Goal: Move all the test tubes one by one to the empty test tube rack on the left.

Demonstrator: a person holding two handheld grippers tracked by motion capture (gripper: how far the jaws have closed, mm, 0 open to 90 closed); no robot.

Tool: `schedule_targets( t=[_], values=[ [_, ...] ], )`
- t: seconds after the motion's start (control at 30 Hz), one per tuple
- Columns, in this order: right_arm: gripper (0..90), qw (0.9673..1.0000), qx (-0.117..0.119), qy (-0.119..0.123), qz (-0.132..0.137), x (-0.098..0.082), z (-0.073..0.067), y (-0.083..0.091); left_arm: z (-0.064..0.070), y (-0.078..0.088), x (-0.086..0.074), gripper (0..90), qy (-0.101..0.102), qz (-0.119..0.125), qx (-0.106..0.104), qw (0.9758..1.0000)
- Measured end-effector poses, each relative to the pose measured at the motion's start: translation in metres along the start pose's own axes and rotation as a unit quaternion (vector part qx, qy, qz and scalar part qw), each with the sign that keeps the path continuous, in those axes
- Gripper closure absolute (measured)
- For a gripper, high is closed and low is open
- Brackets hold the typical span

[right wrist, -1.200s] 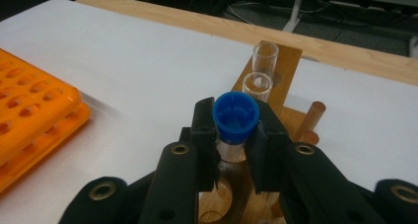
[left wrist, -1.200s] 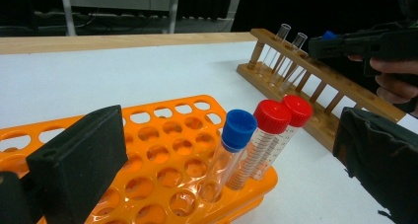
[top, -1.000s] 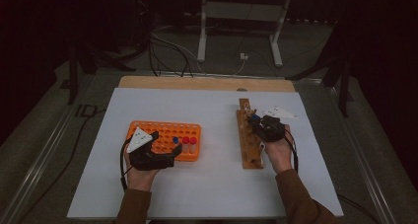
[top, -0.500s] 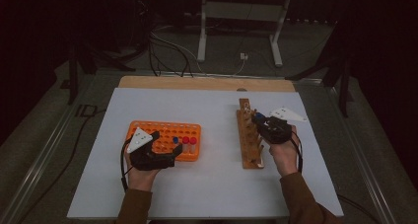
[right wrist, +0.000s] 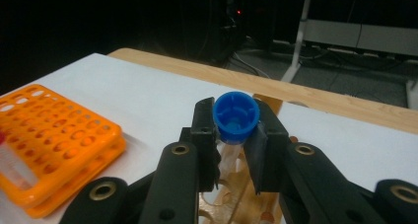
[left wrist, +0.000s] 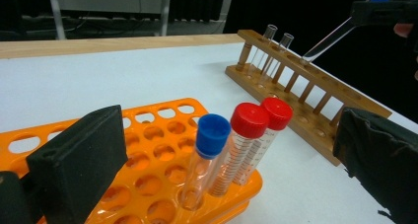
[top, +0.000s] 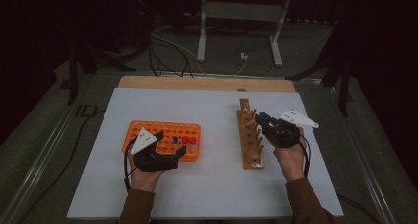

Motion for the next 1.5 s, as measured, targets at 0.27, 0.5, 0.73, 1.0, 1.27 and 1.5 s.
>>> schedule_targets(
  t=[0.27, 0.5, 0.73, 1.0, 1.27, 1.5],
  values=[
    [76.3, 0.9996, 0.017, 0.024, 0.004, -0.007, -0.016, 0.006, 0.005, -0.001, 0.001, 0.6, -0.008, 0.002, -0.002, 1.0],
    [76.3, 0.9986, 0.035, 0.04, 0.0, -0.016, -0.031, 0.007, 0.01, -0.001, 0.002, 0.6, -0.017, 0.002, -0.002, 0.9998],
    [76.2, 0.9975, 0.047, 0.053, -0.002, -0.019, -0.042, 0.007, 0.014, -0.001, 0.003, 0.6, -0.026, 0.004, -0.004, 0.9997],
    [76.2, 0.9964, 0.068, 0.049, 0.003, -0.019, -0.049, 0.011, 0.019, -0.001, 0.006, 0.6, -0.035, 0.008, -0.007, 0.9993],
    [76.2, 0.9946, 0.095, 0.041, 0.003, -0.018, -0.055, 0.013, 0.031, -0.004, 0.009, 0.6, -0.059, 0.005, -0.006, 0.9983],
    [76.2, 0.9924, 0.114, 0.046, 0.003, -0.018, -0.064, 0.015, 0.048, -0.008, 0.01, 1.3, -0.087, 0.005, -0.003, 0.9962]
  ],
)
Point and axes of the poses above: each handheld gripper's, and its own axes: y roughly backward along the jaws, x roughly out of its top, z roughly to its right, the point moved 3 cm from there along -y, roughly forward along the jaws, and after that the axes turned 13 degrees about -z, right-handed, at the moved point
